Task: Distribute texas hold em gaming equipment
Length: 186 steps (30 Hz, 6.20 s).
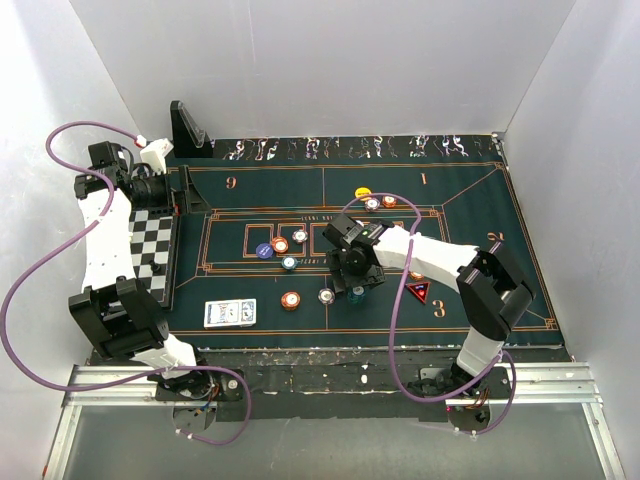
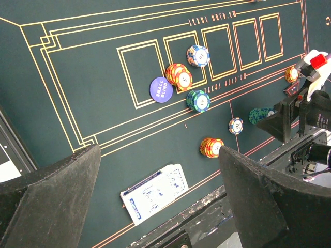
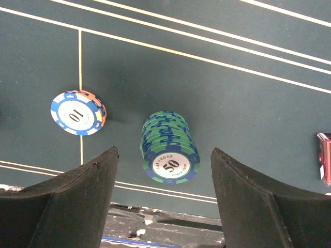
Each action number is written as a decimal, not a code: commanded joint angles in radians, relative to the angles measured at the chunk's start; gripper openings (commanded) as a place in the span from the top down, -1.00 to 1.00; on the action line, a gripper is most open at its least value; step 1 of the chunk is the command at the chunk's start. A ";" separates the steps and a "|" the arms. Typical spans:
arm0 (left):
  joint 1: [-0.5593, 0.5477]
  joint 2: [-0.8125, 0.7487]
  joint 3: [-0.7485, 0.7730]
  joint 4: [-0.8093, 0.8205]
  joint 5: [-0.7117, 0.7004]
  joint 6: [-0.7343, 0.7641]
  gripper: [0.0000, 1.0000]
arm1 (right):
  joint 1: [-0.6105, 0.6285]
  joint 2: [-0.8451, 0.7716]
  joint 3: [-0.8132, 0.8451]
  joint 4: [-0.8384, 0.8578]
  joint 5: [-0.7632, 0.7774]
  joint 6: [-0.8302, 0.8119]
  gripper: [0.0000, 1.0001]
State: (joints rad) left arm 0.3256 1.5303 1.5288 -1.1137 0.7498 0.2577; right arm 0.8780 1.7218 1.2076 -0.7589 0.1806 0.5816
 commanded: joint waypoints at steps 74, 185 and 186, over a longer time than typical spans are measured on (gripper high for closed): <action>0.004 0.002 0.027 0.011 0.005 0.008 -0.96 | -0.456 0.320 0.566 -0.065 0.037 -0.094 0.62; 0.006 -0.045 0.007 -0.012 0.031 0.015 -0.96 | 0.018 -0.030 -0.085 0.089 0.005 0.030 -0.01; 0.006 -0.047 0.007 -0.011 0.029 0.015 -0.96 | 0.018 -0.037 -0.083 0.084 0.003 0.030 0.02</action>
State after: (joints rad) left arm 0.3256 1.5257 1.5322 -1.1225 0.7498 0.2657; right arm 0.8925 1.7489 1.1137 -0.6537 0.1738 0.6003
